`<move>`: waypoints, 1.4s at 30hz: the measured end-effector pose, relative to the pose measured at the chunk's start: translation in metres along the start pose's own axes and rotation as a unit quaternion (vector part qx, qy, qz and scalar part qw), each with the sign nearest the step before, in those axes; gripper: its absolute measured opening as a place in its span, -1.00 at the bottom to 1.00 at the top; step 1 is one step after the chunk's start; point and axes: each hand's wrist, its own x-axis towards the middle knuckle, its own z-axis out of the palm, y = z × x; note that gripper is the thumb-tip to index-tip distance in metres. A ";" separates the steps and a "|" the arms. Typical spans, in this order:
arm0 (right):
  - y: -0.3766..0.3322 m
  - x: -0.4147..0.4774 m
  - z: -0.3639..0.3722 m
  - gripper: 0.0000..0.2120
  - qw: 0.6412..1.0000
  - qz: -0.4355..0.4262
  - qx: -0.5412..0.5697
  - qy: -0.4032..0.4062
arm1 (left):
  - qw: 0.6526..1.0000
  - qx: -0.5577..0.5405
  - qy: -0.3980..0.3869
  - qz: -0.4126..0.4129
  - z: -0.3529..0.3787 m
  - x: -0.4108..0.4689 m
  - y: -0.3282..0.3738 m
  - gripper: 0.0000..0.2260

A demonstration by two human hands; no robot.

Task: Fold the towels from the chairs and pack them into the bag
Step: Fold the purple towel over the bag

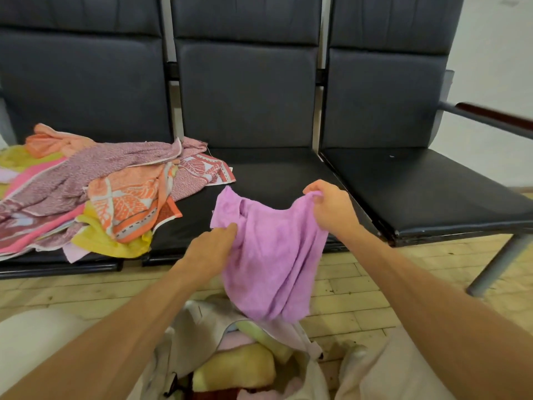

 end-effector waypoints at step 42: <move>-0.017 -0.035 -0.060 -0.86 0.979 -0.001 0.160 0.125 | 0.900 -0.289 0.307 -0.108 -0.106 -0.061 -0.063 -0.83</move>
